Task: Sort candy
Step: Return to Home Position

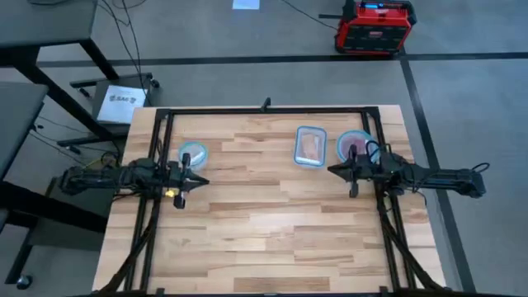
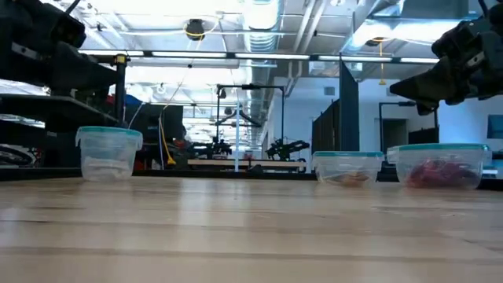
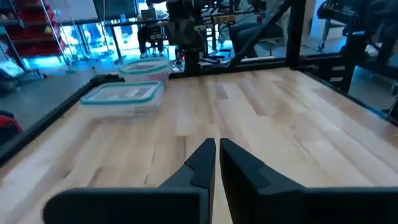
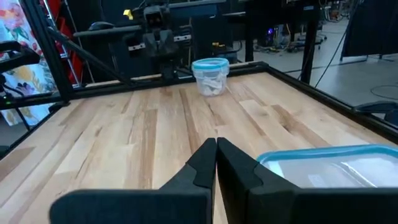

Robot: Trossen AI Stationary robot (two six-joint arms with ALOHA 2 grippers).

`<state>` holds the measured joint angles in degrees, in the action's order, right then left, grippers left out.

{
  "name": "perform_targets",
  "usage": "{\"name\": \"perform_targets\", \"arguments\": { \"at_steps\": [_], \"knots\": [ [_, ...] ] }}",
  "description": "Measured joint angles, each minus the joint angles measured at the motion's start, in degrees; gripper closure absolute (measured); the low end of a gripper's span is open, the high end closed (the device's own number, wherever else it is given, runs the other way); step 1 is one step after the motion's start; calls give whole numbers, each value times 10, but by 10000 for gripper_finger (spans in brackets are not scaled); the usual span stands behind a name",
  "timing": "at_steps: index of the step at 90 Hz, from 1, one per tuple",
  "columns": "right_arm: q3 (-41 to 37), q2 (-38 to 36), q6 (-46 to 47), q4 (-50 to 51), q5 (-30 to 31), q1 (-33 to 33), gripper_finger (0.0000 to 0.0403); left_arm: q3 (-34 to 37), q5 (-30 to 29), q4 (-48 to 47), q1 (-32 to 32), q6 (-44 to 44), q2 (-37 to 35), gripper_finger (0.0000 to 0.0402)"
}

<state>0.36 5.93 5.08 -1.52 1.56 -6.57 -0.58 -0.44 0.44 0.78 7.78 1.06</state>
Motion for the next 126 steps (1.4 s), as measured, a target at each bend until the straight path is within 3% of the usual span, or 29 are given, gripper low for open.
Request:
{"name": "perform_targets", "arguments": {
  "at_steps": [18,126],
  "knots": [
    [0,0,-1,0,0,0,403,0,0,1,0,51,0,393],
    [0,0,-1,2,-1,0,403,1,1,3,0,47,0,393]
  ]
}}
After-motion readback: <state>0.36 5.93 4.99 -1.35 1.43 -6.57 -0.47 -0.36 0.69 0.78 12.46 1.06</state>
